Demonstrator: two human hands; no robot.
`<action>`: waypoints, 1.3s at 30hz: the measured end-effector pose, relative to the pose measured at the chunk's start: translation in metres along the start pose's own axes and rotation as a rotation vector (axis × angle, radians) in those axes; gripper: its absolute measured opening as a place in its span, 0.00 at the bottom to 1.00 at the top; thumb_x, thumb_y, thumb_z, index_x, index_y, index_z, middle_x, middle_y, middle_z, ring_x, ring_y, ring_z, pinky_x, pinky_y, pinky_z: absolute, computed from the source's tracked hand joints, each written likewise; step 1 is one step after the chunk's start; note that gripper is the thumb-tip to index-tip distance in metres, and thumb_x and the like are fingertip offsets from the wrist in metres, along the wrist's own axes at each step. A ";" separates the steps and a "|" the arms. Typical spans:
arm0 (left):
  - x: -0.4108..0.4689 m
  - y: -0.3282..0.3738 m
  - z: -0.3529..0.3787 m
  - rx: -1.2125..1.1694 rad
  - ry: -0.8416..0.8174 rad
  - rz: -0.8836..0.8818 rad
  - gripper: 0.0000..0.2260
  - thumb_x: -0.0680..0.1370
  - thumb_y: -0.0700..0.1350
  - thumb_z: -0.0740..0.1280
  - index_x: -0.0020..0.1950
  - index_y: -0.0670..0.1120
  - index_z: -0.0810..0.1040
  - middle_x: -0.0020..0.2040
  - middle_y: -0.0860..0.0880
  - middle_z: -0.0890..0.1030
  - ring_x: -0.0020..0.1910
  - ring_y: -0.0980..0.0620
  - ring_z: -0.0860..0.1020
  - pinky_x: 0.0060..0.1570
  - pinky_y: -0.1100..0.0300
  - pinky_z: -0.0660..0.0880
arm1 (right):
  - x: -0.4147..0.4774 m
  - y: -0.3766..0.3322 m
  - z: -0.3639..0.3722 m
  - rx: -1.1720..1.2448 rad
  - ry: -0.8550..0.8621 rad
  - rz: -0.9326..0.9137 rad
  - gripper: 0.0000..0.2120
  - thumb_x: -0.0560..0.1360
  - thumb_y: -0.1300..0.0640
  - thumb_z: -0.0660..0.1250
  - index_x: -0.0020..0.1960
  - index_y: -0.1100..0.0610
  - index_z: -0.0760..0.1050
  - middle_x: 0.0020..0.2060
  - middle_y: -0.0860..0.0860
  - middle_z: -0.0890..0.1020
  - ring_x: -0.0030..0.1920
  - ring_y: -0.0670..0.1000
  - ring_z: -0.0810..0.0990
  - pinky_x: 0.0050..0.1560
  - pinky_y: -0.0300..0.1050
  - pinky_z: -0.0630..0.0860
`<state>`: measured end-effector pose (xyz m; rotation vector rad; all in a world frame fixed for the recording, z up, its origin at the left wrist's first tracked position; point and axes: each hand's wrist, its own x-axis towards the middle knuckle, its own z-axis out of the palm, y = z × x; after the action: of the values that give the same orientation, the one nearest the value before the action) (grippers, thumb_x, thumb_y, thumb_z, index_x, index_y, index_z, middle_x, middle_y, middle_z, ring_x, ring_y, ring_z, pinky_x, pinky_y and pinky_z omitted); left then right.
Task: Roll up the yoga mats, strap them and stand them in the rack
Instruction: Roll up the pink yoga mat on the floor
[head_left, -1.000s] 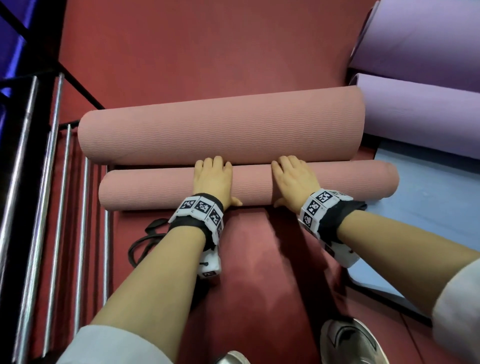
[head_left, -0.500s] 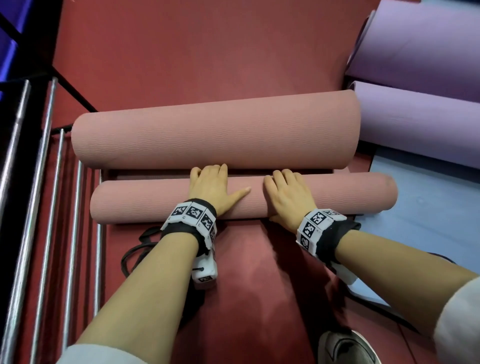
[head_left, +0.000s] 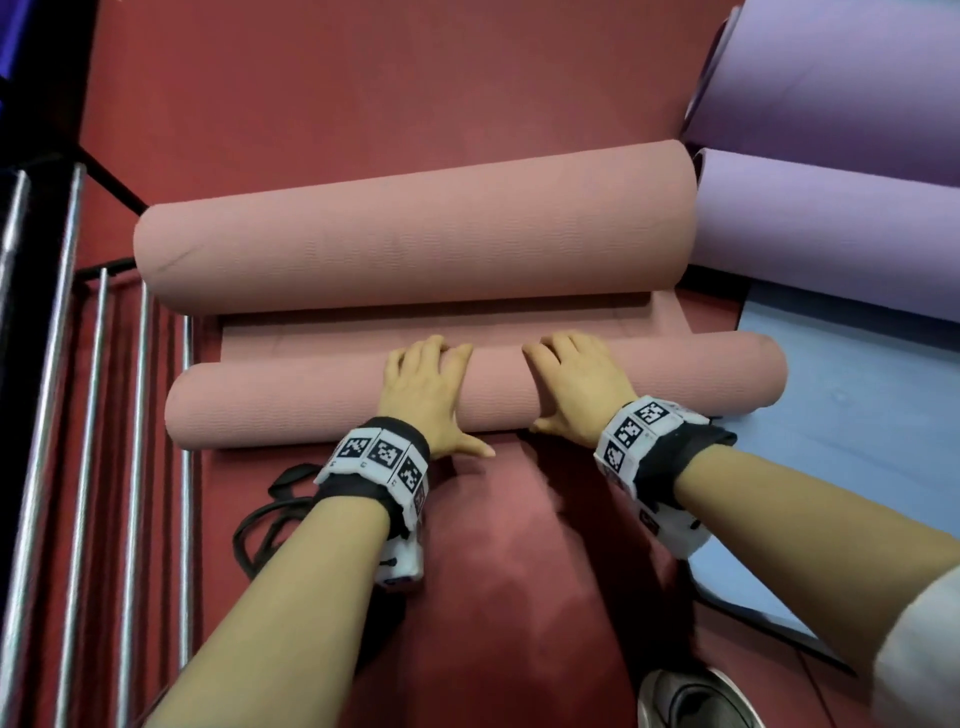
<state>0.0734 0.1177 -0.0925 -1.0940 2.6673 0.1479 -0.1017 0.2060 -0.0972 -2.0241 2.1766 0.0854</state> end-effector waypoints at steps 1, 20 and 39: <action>-0.001 -0.003 0.001 0.028 0.022 -0.002 0.52 0.58 0.68 0.73 0.74 0.49 0.56 0.71 0.46 0.60 0.70 0.46 0.60 0.69 0.51 0.52 | 0.005 0.002 -0.004 0.011 -0.019 -0.010 0.42 0.60 0.39 0.76 0.67 0.57 0.67 0.61 0.55 0.73 0.61 0.58 0.71 0.63 0.52 0.65; 0.006 -0.021 -0.017 -0.082 -0.103 -0.115 0.62 0.56 0.74 0.69 0.77 0.50 0.38 0.76 0.43 0.33 0.76 0.45 0.38 0.72 0.47 0.44 | 0.012 0.010 -0.019 0.047 -0.328 0.030 0.48 0.59 0.29 0.71 0.72 0.49 0.64 0.75 0.61 0.37 0.75 0.63 0.38 0.74 0.58 0.41; 0.000 -0.015 -0.024 0.009 -0.203 -0.042 0.42 0.58 0.67 0.75 0.64 0.47 0.68 0.58 0.46 0.79 0.57 0.44 0.77 0.55 0.53 0.72 | 0.014 0.009 -0.043 0.104 -0.367 -0.001 0.41 0.59 0.40 0.78 0.64 0.55 0.66 0.53 0.57 0.80 0.54 0.60 0.77 0.50 0.47 0.71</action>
<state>0.0789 0.1025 -0.0699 -1.0703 2.4614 0.2257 -0.1146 0.1859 -0.0580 -1.7882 1.9113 0.3107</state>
